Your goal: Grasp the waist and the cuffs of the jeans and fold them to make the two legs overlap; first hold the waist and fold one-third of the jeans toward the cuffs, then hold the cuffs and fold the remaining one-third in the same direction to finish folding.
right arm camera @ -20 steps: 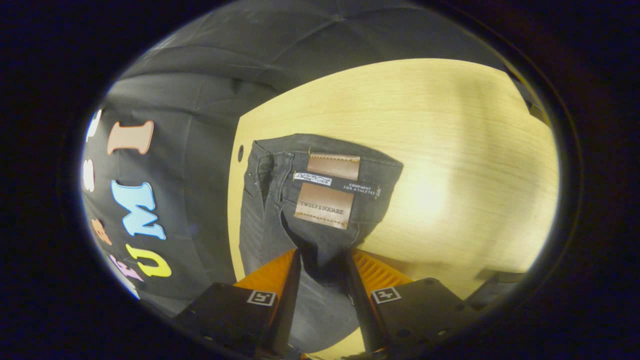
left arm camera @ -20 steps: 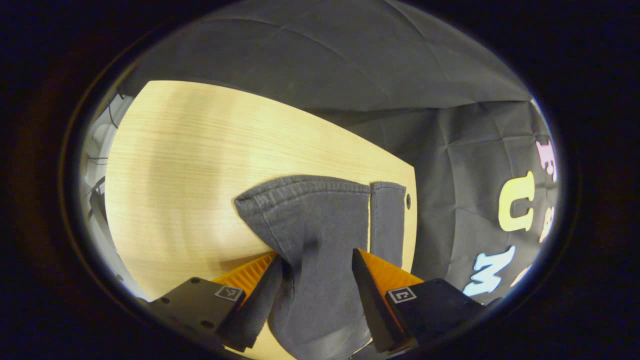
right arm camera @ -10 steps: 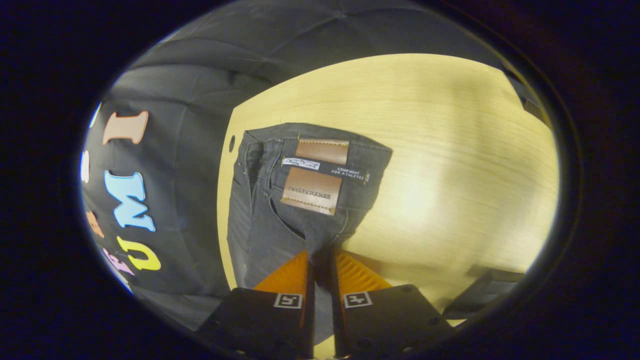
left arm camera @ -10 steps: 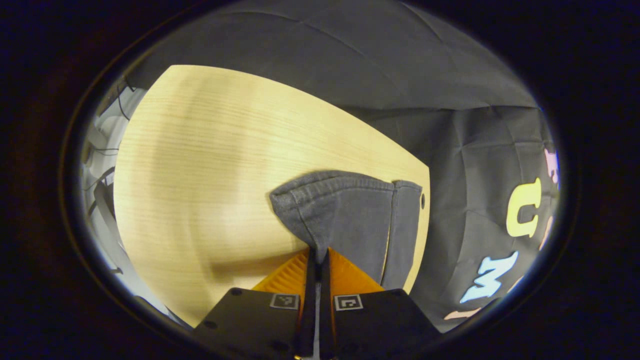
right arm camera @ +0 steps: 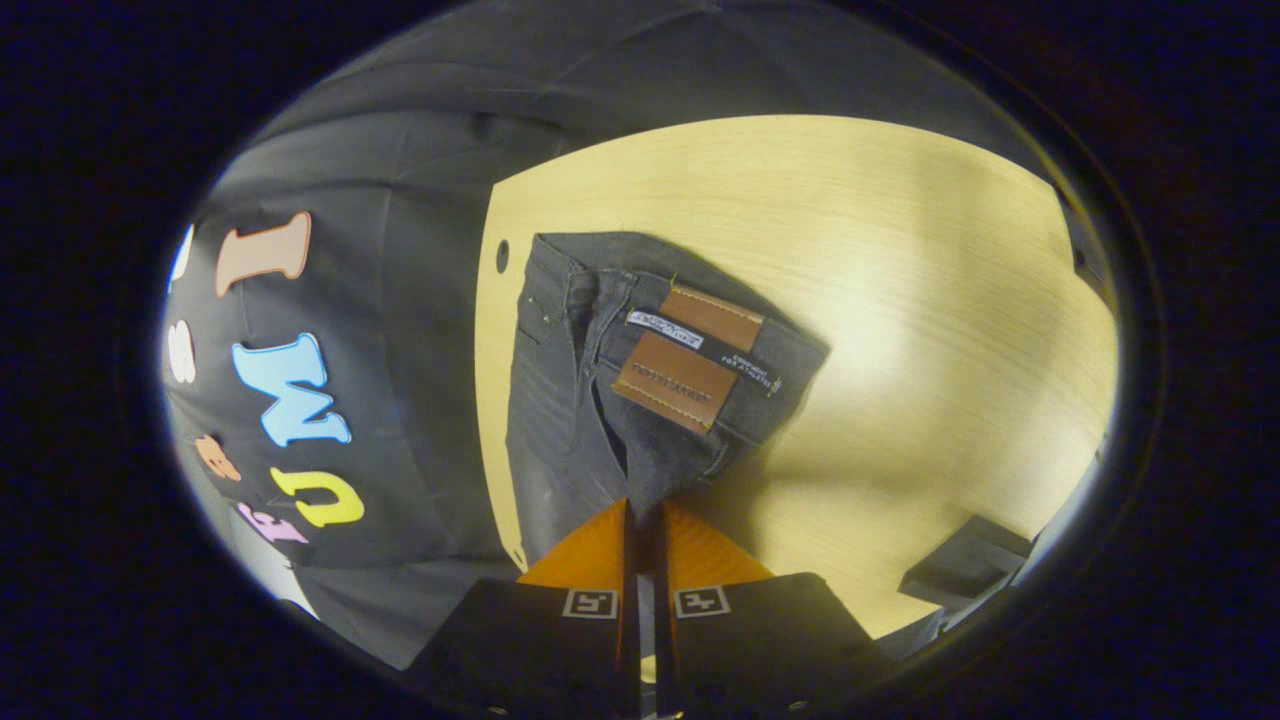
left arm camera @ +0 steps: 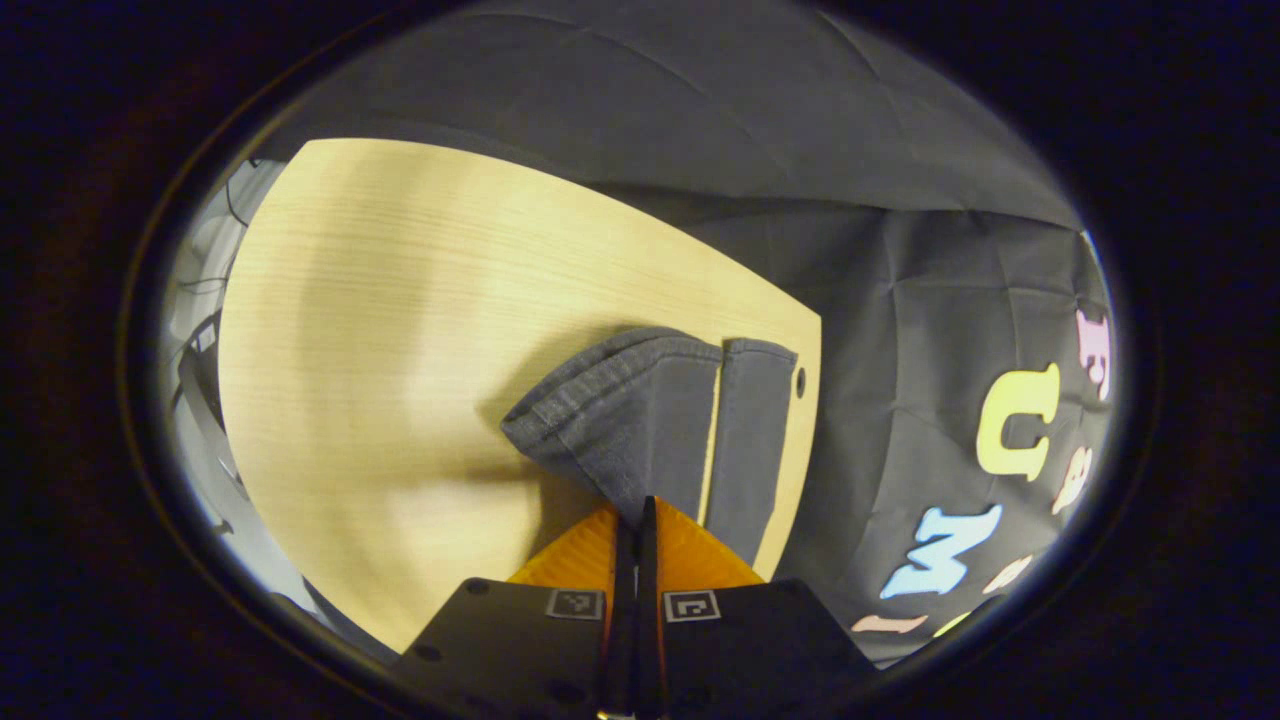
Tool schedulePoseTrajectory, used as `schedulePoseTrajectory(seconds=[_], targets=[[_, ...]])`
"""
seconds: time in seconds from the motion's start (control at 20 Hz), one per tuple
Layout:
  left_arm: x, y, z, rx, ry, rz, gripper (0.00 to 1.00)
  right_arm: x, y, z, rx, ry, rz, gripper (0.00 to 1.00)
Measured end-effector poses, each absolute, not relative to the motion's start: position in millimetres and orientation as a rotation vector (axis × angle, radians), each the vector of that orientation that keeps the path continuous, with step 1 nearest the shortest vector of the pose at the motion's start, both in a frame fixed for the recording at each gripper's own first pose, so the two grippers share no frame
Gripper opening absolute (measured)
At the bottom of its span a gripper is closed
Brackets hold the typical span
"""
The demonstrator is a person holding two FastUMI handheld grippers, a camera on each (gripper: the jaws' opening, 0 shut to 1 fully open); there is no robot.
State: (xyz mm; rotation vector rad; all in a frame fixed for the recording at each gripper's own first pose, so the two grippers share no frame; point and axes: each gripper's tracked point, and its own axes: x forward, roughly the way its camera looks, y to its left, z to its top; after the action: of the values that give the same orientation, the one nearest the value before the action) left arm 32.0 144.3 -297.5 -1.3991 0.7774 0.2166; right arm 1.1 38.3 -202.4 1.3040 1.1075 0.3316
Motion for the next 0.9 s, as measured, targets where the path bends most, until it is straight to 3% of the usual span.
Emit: schedulePoseTrajectory(seconds=[0.05, 0.15, 0.25, 0.3, 0.35, 0.45, 0.5, 0.55, 0.7, 0.9], targets=[[29.3, 142.8, -291.4, -1.406, 0.785, 0.224, 0.08, 1.5, 42.1, -191.5, 1.306, 1.134, 0.366, 0.05], [24.6, 135.2, -277.8, -1.433, 0.808, 0.237, 0.03, 6.1, 44.3, -173.6, 1.309, 1.192, 0.431, 0.05], [24.5, 123.6, -256.6, -1.470, 0.834, 0.260, 0.08, 16.2, 42.2, -148.7, 1.296, 1.226, 0.496, 0.05], [25.7, 117.6, -245.1, -1.479, 0.845, 0.269, 0.03, 25.1, 42.4, -133.9, 1.283, 1.231, 0.527, 0.05], [31.1, 110.8, -233.6, -1.480, 0.855, 0.273, 0.08, 33.2, 43.9, -117.7, 1.273, 1.233, 0.559, 0.05], [48.6, 98.5, -205.7, -1.469, 0.863, 0.264, 0.08, 54.1, 49.4, -83.5, 1.254, 1.216, 0.623, 0.05], [59.6, 90.5, -192.7, -1.438, 0.876, 0.259, 0.03, 65.2, 53.2, -68.3, 1.253, 1.218, 0.648, 0.05], [72.5, 82.3, -182.5, -1.404, 0.889, 0.254, 0.08, 74.4, 57.2, -55.3, 1.258, 1.227, 0.663, 0.05], [120.8, 65.0, -164.0, -1.352, 0.925, 0.250, 0.08, 106.5, 74.1, -39.1, 1.275, 1.289, 0.635, 0.05], [182.7, 55.4, -190.3, -1.299, 0.996, 0.323, 0.08, 154.6, 90.8, -29.5, 1.315, 1.335, 0.570, 0.05]])
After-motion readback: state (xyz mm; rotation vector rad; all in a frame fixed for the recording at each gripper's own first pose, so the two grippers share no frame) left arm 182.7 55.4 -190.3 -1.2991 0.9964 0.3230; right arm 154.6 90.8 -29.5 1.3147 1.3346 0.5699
